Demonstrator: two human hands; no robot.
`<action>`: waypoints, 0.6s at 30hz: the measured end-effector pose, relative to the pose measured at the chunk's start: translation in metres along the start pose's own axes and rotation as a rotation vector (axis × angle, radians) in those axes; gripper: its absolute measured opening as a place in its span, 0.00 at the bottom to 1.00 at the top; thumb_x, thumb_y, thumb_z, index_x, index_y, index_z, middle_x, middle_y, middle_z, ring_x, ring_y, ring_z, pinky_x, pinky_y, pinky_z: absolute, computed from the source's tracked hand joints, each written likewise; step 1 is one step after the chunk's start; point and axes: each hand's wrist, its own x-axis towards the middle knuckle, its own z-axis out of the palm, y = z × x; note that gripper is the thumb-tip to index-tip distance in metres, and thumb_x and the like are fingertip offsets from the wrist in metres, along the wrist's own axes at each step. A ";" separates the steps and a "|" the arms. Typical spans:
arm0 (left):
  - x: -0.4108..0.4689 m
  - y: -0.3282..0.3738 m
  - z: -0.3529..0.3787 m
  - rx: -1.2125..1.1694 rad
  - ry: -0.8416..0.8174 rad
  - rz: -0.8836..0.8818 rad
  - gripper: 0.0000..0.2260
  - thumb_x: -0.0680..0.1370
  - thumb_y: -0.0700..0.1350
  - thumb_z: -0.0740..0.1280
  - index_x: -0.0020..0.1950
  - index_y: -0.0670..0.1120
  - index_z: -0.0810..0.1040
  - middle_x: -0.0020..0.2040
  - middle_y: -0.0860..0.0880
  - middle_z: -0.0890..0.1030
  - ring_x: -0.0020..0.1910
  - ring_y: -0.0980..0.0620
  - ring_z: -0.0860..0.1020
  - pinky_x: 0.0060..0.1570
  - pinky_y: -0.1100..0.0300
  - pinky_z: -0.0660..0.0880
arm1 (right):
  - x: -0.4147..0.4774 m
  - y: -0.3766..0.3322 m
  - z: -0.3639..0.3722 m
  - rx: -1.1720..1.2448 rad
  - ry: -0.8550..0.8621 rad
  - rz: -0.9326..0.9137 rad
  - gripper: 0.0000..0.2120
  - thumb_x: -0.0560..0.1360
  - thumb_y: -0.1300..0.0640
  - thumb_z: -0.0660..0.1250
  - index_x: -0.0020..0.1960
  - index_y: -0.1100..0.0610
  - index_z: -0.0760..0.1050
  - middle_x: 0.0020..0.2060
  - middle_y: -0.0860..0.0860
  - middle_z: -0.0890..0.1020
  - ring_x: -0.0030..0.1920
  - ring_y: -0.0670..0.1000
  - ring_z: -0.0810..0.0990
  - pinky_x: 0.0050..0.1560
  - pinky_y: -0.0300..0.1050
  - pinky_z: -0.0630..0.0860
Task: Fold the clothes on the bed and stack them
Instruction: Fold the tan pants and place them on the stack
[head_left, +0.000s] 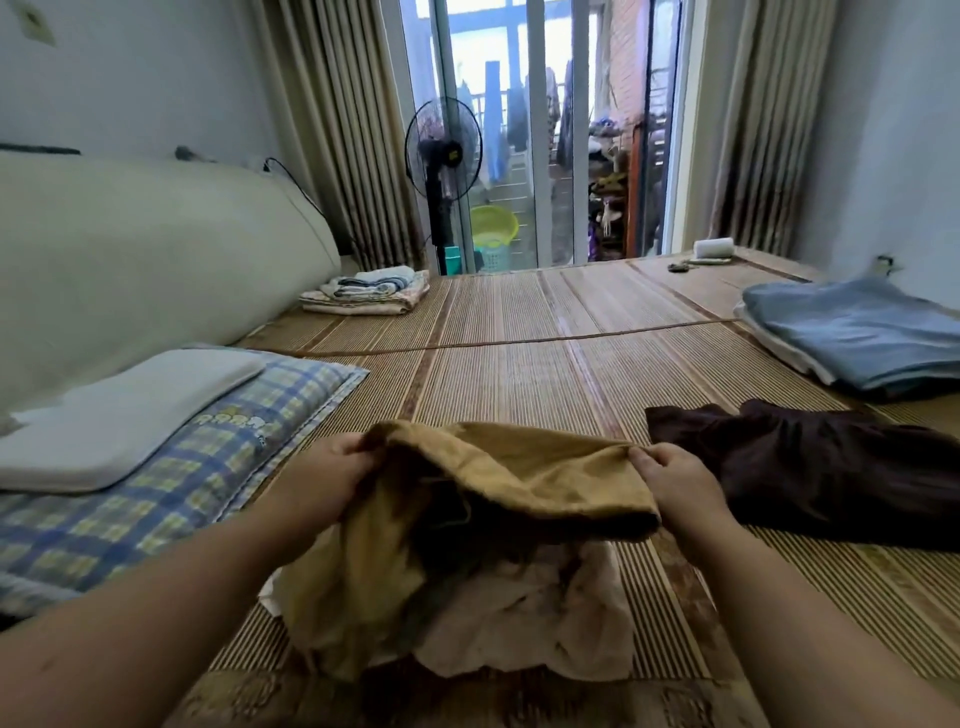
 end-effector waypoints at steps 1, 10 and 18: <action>0.001 0.007 -0.004 -0.076 -0.007 -0.030 0.08 0.79 0.42 0.64 0.47 0.45 0.82 0.40 0.42 0.85 0.38 0.47 0.83 0.38 0.55 0.78 | -0.002 0.003 0.000 -0.045 0.002 0.017 0.10 0.78 0.52 0.64 0.53 0.57 0.78 0.51 0.55 0.81 0.52 0.55 0.77 0.50 0.46 0.71; 0.008 0.029 -0.009 0.036 0.009 -0.006 0.06 0.78 0.47 0.66 0.43 0.52 0.81 0.31 0.57 0.83 0.31 0.60 0.80 0.24 0.69 0.71 | -0.091 -0.017 0.066 -0.358 -0.224 -0.430 0.42 0.60 0.23 0.61 0.70 0.38 0.60 0.56 0.35 0.76 0.59 0.44 0.75 0.67 0.56 0.67; 0.004 0.029 -0.041 0.461 -0.020 0.038 0.10 0.76 0.56 0.68 0.45 0.49 0.82 0.40 0.52 0.82 0.40 0.56 0.79 0.36 0.61 0.71 | -0.056 -0.016 0.033 -0.426 -0.191 -0.311 0.05 0.72 0.57 0.64 0.40 0.52 0.78 0.37 0.47 0.80 0.42 0.50 0.80 0.40 0.40 0.73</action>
